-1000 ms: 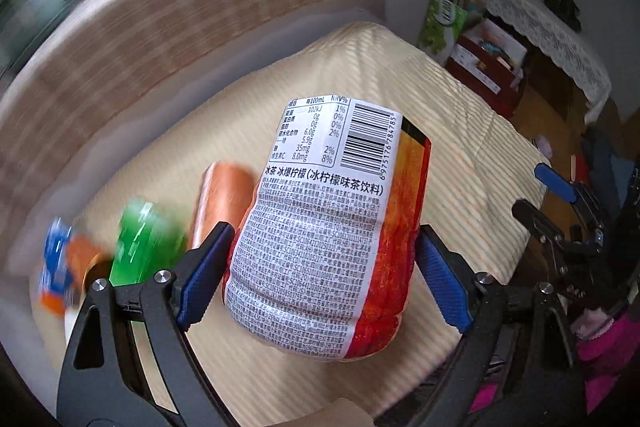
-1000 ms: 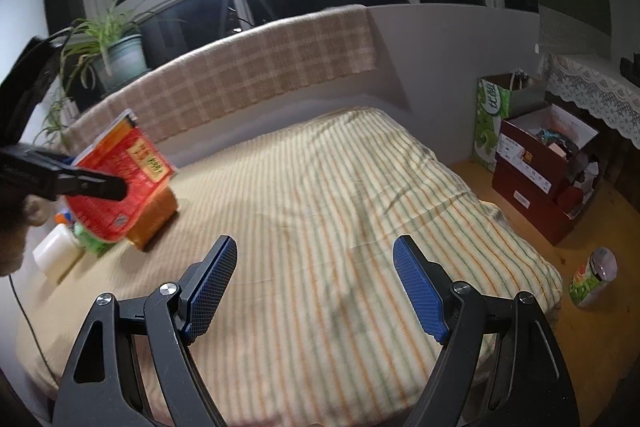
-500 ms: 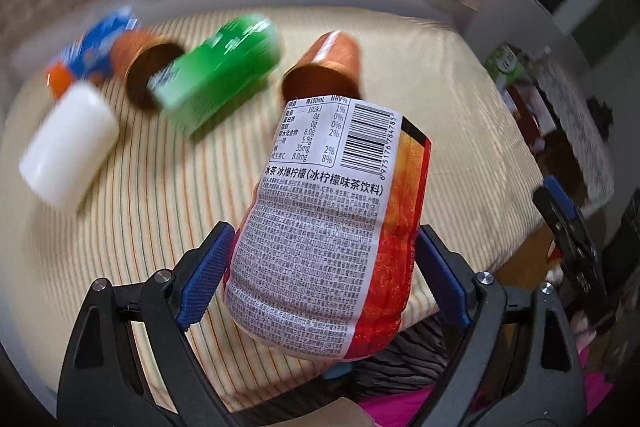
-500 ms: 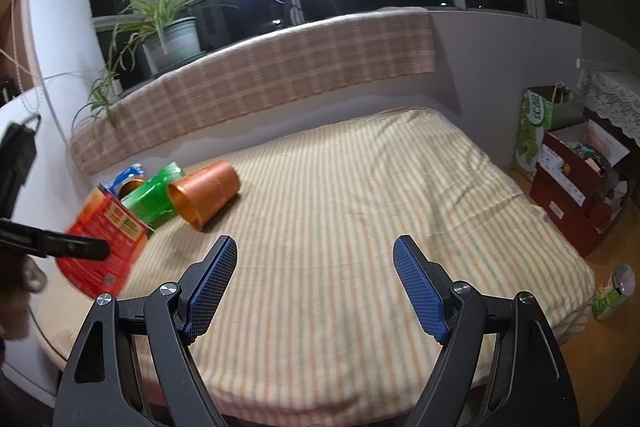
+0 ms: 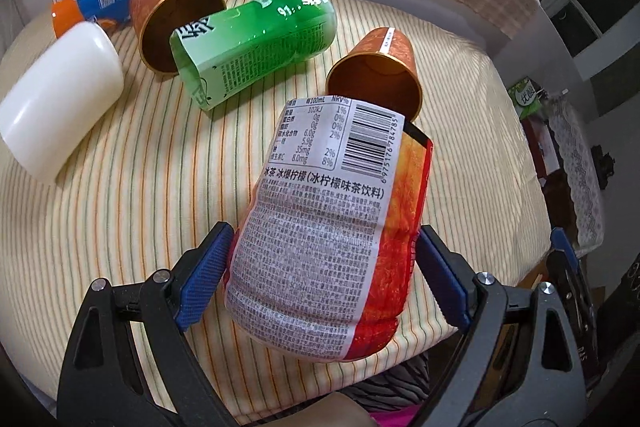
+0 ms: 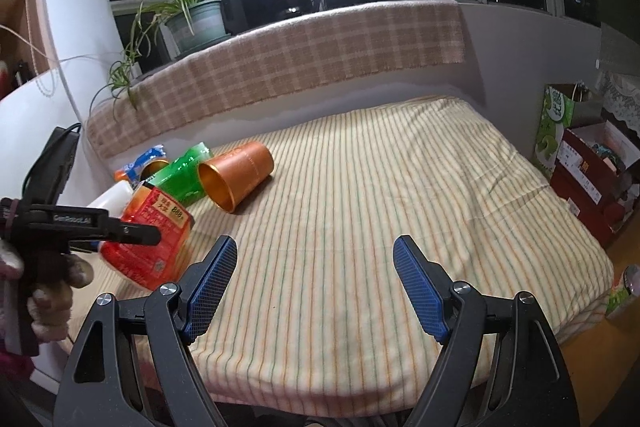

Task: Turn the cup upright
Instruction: 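Lift the tea bottle with the left tool and carry it toward the right tool, then grasp the tea bottle with the right tool while the left tool releases it, then rotate the held tea bottle with the right tool until its cap points up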

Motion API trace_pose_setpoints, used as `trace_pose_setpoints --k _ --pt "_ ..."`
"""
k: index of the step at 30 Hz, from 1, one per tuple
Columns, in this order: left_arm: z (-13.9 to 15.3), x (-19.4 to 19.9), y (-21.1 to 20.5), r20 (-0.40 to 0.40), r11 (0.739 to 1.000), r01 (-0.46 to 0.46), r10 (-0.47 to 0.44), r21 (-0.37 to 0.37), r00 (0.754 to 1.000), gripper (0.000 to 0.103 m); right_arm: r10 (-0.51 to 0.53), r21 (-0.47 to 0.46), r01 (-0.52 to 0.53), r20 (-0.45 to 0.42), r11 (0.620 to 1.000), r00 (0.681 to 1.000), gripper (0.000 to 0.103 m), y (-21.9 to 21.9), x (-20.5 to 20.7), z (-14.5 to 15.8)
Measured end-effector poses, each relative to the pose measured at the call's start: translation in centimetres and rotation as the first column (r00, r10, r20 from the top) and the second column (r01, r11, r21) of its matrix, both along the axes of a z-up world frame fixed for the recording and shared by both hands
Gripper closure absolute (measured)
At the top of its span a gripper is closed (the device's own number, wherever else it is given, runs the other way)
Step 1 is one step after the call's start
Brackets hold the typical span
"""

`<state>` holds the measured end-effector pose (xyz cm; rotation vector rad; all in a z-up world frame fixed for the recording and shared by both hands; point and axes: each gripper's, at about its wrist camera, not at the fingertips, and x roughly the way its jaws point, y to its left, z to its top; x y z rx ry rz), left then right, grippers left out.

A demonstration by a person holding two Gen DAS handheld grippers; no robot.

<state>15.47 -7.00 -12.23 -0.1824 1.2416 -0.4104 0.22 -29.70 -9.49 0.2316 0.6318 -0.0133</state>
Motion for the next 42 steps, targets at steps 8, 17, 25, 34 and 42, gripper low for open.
trace_pose_setpoints --k 8,17,25,34,42 --pt "0.3 0.3 1.4 -0.018 0.999 0.006 -0.007 -0.044 1.000 0.009 0.044 0.046 -0.043 -0.024 0.998 0.999 0.023 0.9 0.9 -0.2" --pt "3.2 -2.0 3.9 0.132 1.000 -0.009 0.006 0.025 0.991 0.009 0.134 0.220 -0.110 -0.093 0.969 0.987 0.019 1.9 3.0 -0.9" --pt "5.4 -6.5 7.5 0.276 0.991 -0.088 0.058 0.099 0.959 0.009 0.212 0.396 -0.129 -0.173 0.909 0.962 0.017 3.5 6.5 -1.7" --pt "3.6 -10.3 11.2 0.250 0.977 -0.182 0.149 0.113 0.957 0.009 0.324 0.587 -0.113 -0.267 0.802 0.908 0.017 6.4 10.3 -3.1" --pt "2.3 -12.4 13.8 0.210 0.969 -0.244 0.229 0.047 0.950 0.010 0.352 0.688 -0.019 -0.347 0.726 0.870 0.017 7.4 12.6 -5.2"
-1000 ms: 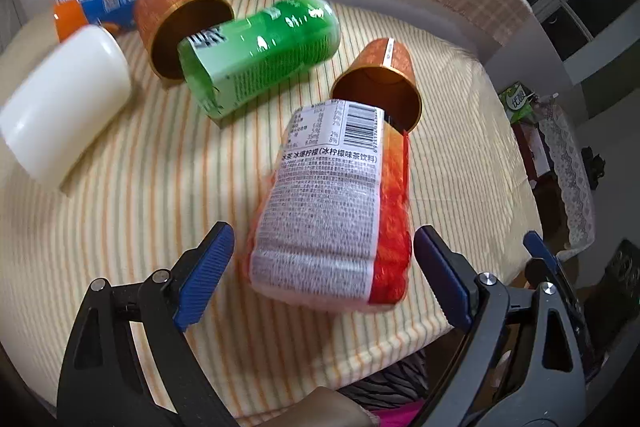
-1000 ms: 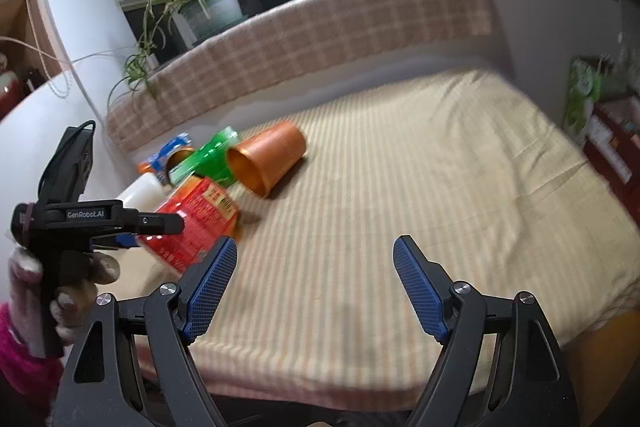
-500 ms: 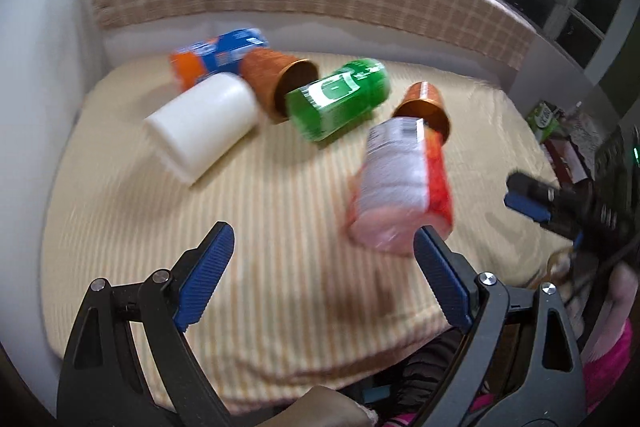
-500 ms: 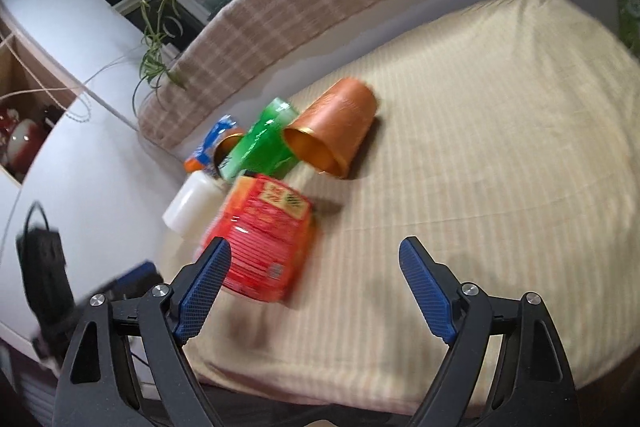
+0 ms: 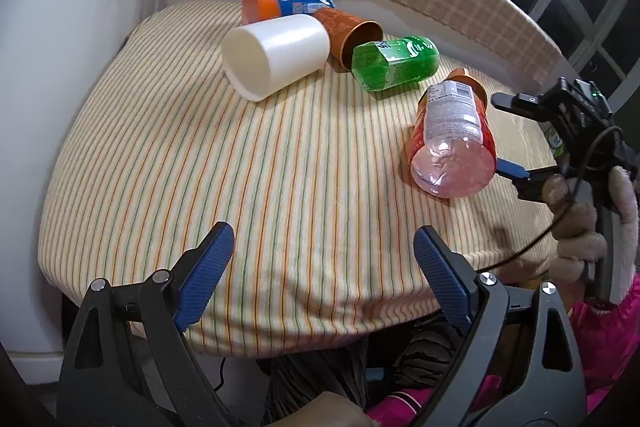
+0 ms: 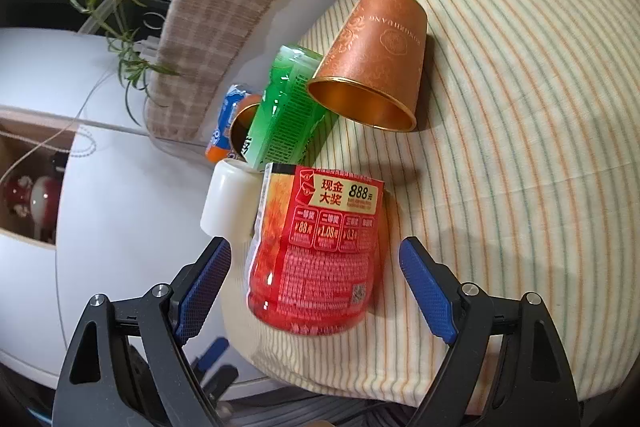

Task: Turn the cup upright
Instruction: 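Rotate the held tea bottle with the right tool until its cap points up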

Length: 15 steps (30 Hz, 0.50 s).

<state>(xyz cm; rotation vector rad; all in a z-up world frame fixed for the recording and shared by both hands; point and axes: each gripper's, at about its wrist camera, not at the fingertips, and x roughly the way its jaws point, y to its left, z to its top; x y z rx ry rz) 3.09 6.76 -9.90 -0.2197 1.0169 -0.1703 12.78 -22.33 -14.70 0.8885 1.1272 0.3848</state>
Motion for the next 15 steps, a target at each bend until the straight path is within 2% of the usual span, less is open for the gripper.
trace_pose_setpoints --k 8,15 --pt "-0.2 -0.6 -0.2 -0.013 1.000 0.010 -0.010 0.029 1.000 0.010 0.023 0.025 -0.021 -0.072 0.999 0.997 0.017 0.9 1.9 -1.4" --pt "-0.6 -0.4 -0.4 -0.021 1.000 0.020 -0.020 0.022 1.000 0.010 0.056 0.021 -0.054 -0.106 0.998 0.993 0.017 1.8 3.2 -2.0"
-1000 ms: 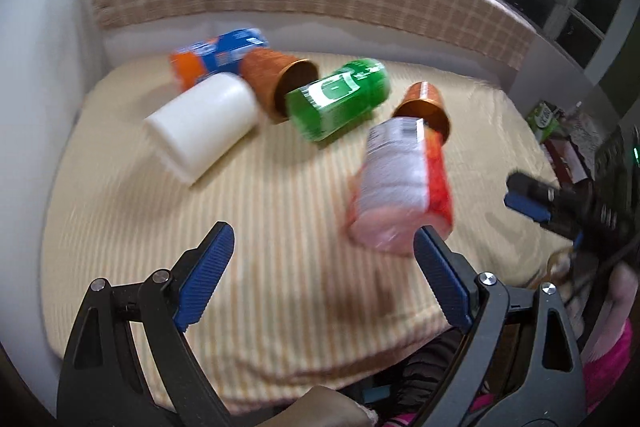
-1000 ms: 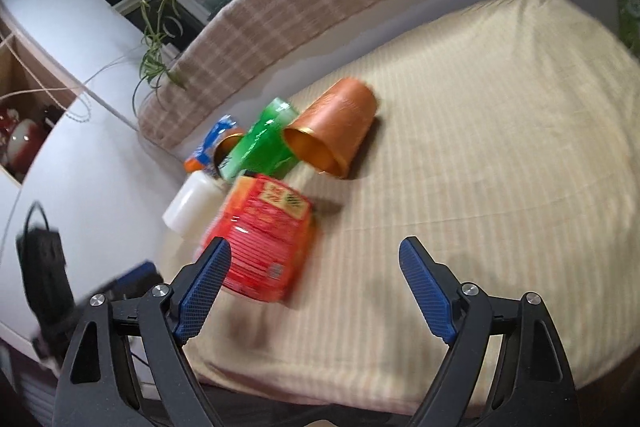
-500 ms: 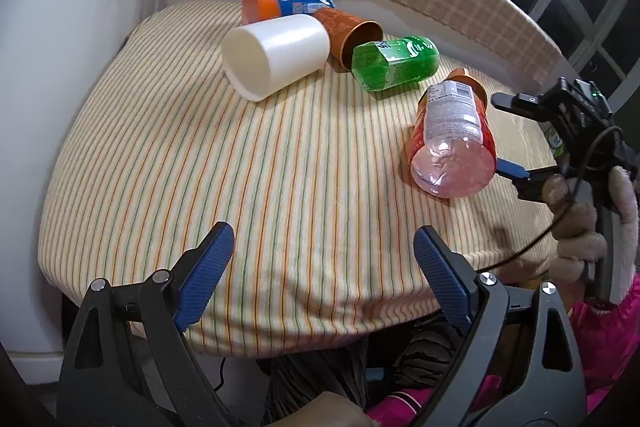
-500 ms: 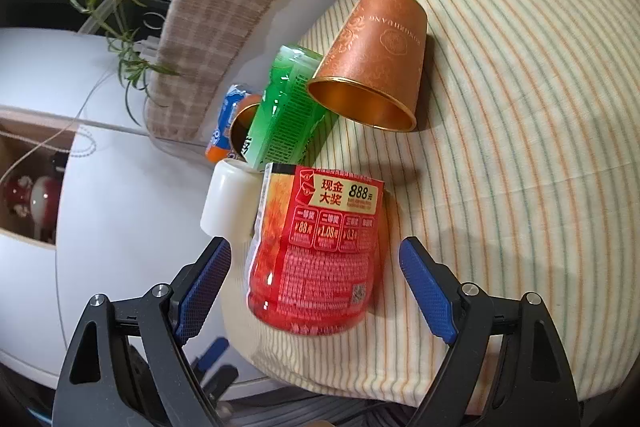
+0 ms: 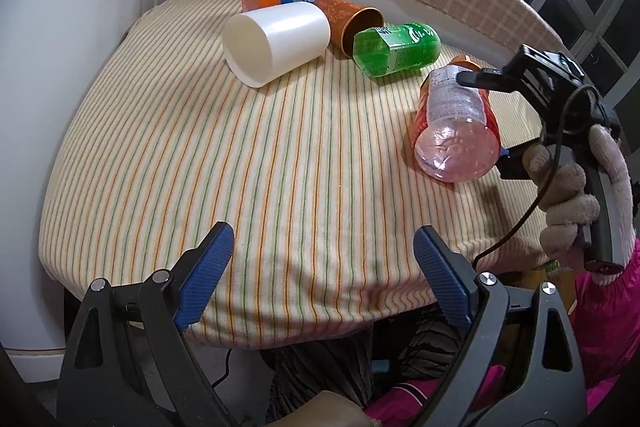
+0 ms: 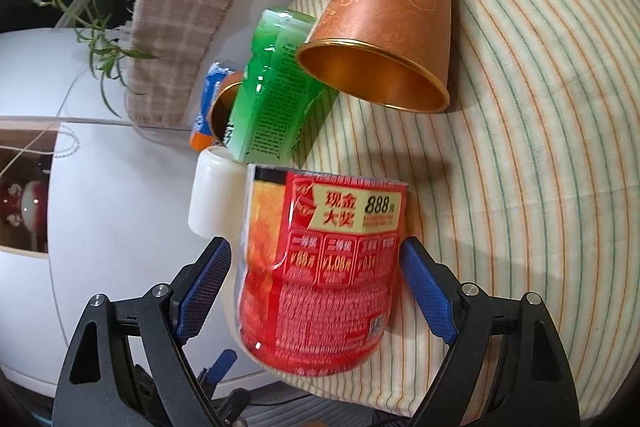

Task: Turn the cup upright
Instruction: 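Rotate the held tea bottle with the right tool until its cap points up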

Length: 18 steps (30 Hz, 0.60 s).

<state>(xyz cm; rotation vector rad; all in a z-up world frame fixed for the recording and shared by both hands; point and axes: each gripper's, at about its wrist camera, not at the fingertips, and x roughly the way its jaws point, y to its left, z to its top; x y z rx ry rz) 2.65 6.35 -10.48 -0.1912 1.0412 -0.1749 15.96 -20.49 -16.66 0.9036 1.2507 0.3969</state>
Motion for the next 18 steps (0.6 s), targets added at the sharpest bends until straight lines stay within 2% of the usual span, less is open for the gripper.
trace_pose_setpoints --k 4,8,14,18 --pt "-0.1 0.1 0.1 0.000 1.000 -0.006 0.006 0.000 1.000 0.010 0.014 0.012 -0.013 -0.026 1.000 1.000 0.017 -0.1 0.5 -0.6" --pt "-0.1 0.2 0.4 0.002 1.000 -0.019 0.019 0.001 1.000 0.010 0.027 0.023 -0.026 -0.015 0.999 1.000 0.021 -0.2 0.6 -0.6" --pt "0.4 -0.1 -1.1 0.043 0.999 -0.001 -0.001 0.053 0.999 0.010 0.058 -0.006 -0.058 0.030 0.998 0.998 0.021 -0.1 0.5 0.2" --pt "0.8 0.0 -2.1 0.062 0.999 0.010 -0.014 0.052 0.998 0.010 0.079 -0.057 -0.075 0.084 0.996 0.993 0.022 0.1 0.2 1.3"
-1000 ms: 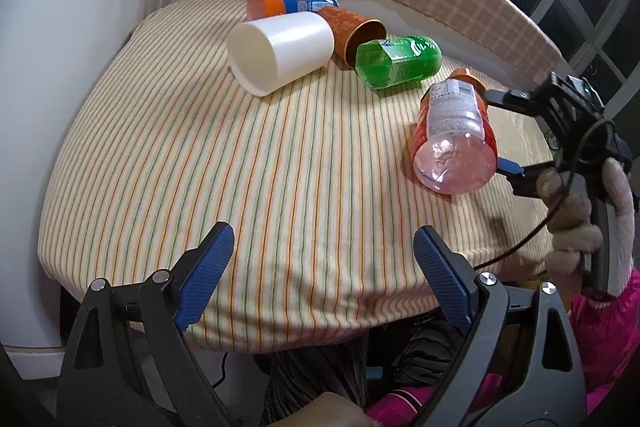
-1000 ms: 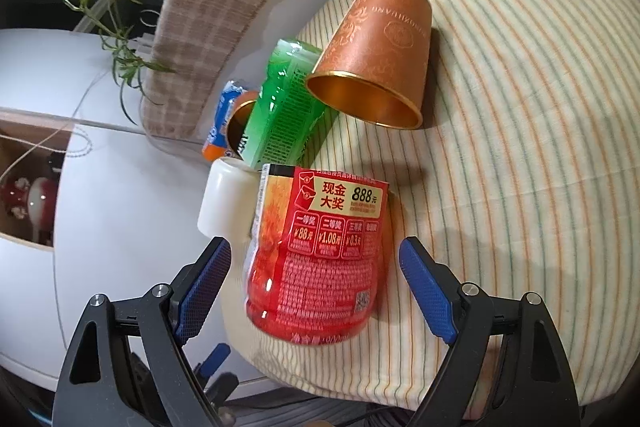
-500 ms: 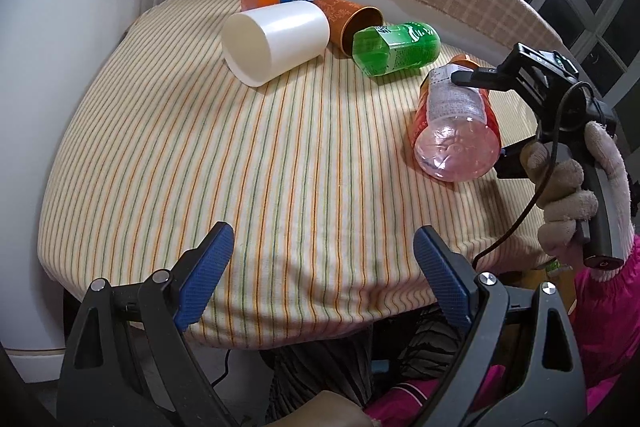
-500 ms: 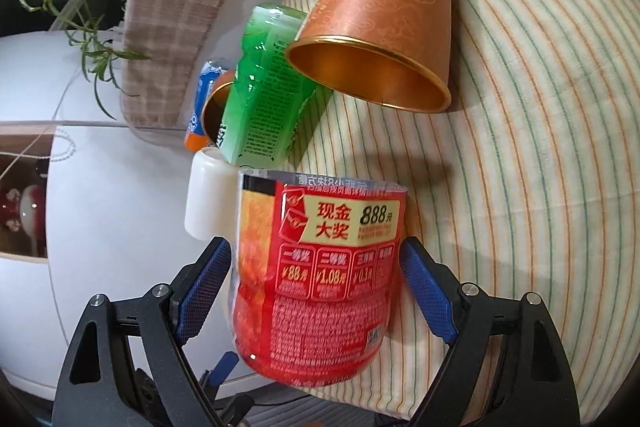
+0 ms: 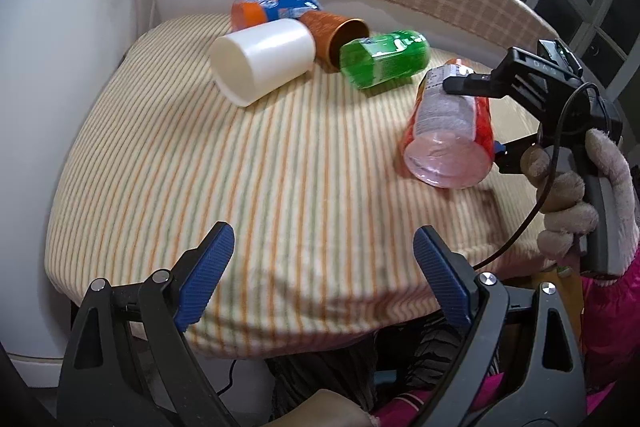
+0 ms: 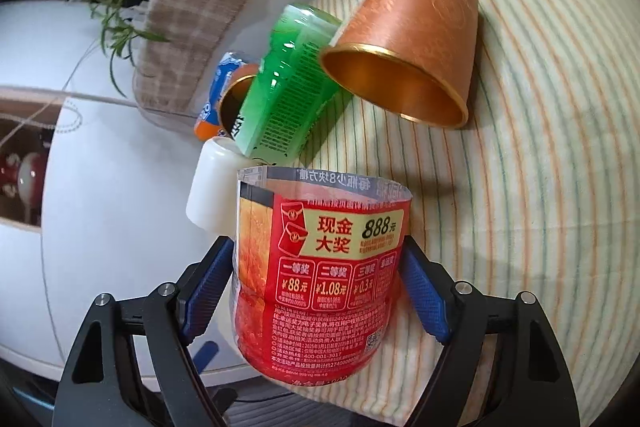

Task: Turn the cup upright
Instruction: 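Rotate the held tea bottle with the right tool until its cap points up, then lower the upright bottle onto the bedspread and open the right tool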

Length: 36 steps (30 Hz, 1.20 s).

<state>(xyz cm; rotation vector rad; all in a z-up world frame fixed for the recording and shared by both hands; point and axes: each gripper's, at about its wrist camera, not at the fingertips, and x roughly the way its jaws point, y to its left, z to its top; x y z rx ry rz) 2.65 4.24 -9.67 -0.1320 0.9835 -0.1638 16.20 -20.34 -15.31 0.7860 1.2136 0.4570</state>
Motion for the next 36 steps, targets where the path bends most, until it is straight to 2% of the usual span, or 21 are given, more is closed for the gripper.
trace_pose_setpoints --k 8,13,23,26,33,36 --pt "0.9 0.3 -1.6 0.042 1.000 0.013 -0.013 0.001 0.999 0.010 0.038 -0.155 -0.013 0.162 0.988 0.986 0.023 -0.6 -1.5 3.1" --pt "1.1 0.4 -2.2 0.051 1.000 0.020 -0.020 -0.007 0.999 0.010 0.074 -0.262 -0.003 0.263 0.965 0.962 0.023 -0.8 -2.3 4.8" --pt "1.4 0.1 -2.3 0.065 1.000 0.019 -0.018 -0.006 0.998 0.010 0.149 -0.405 0.015 0.371 0.914 0.917 0.023 -0.8 -3.6 6.3" --pt "1.5 0.1 -2.2 0.068 1.000 0.014 -0.014 -0.006 0.998 0.010 0.184 -0.462 0.025 0.402 0.886 0.897 0.023 -0.5 -4.1 6.6" --pt "1.6 0.0 -2.2 0.074 1.000 0.012 -0.011 -0.007 0.997 0.010 0.286 -0.624 0.092 0.477 0.776 0.831 0.023 0.6 -4.9 5.9" --pt "1.6 0.0 -2.3 0.076 1.000 0.015 -0.014 -0.007 0.997 0.010 0.285 -0.627 0.091 0.473 0.774 0.834 0.023 0.5 -4.9 5.0"
